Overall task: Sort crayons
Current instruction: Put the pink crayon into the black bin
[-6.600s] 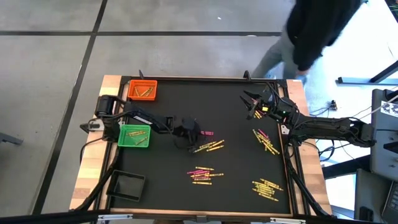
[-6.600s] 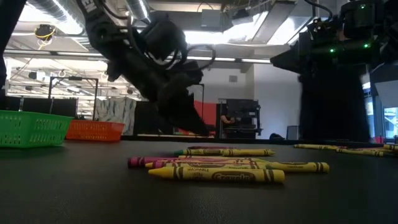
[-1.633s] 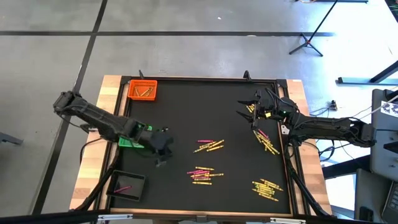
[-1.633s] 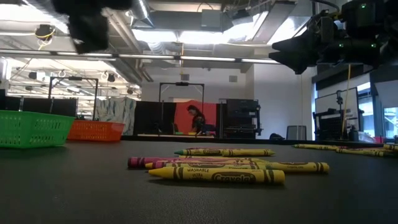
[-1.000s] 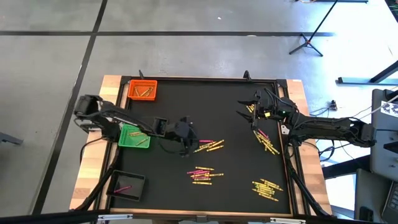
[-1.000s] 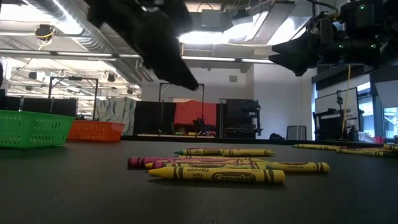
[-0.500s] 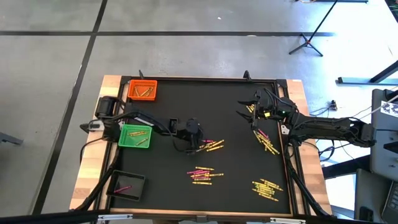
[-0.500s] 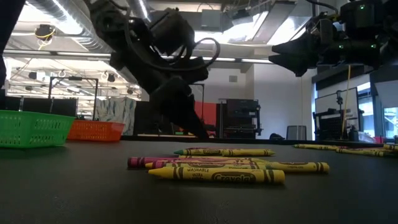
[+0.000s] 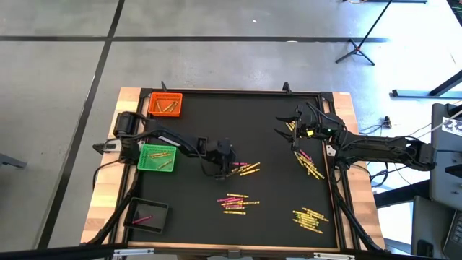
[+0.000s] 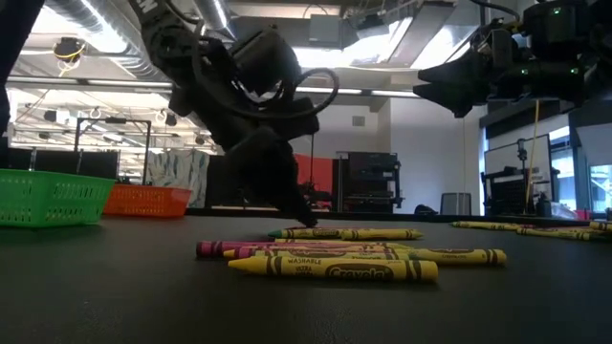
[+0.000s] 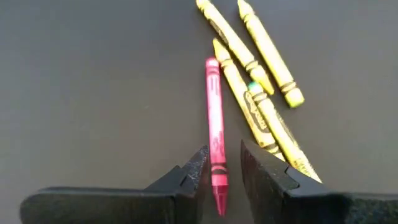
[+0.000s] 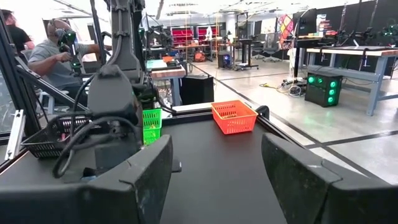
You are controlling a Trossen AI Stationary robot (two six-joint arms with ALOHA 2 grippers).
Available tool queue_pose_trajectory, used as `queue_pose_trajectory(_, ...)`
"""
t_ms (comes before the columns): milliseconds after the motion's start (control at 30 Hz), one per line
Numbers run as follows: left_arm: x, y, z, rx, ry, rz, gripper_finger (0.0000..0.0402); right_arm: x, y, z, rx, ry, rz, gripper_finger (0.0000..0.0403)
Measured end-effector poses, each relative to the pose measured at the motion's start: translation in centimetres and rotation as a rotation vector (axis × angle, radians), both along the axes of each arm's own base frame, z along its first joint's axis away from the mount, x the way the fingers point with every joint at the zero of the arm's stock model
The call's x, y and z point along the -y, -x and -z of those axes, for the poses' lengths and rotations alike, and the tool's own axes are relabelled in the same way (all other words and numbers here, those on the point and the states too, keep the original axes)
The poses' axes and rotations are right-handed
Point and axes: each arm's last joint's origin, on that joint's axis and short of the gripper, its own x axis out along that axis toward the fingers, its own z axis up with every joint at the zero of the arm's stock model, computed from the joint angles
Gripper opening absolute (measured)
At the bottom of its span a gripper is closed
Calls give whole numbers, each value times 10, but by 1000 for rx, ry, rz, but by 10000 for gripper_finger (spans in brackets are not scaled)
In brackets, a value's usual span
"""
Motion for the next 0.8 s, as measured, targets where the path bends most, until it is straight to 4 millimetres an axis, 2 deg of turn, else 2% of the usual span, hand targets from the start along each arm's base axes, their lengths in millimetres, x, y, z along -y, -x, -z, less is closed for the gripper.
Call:
queue_pose_trajectory(200,-6,-2,11,-15,-4,-15,69,0,0,-1,5,2,1,246)
queue_pose_trajectory(433,-8,-2,11,-16,3,-20,7,0,0,0,0,-1,2,246)
queue_pose_trajectory(567,-8,-2,10,-15,-3,-46,13,0,0,1,-6,-3,3,246)
queue_pose_trajectory(733,-10,-1,-3,-1,-59,-97,12,0,0,1,-8,-4,4,246)
queue_pose_trajectory(800,-9,1,-18,30,-81,-107,10,0,0,1,-8,-4,8,246)
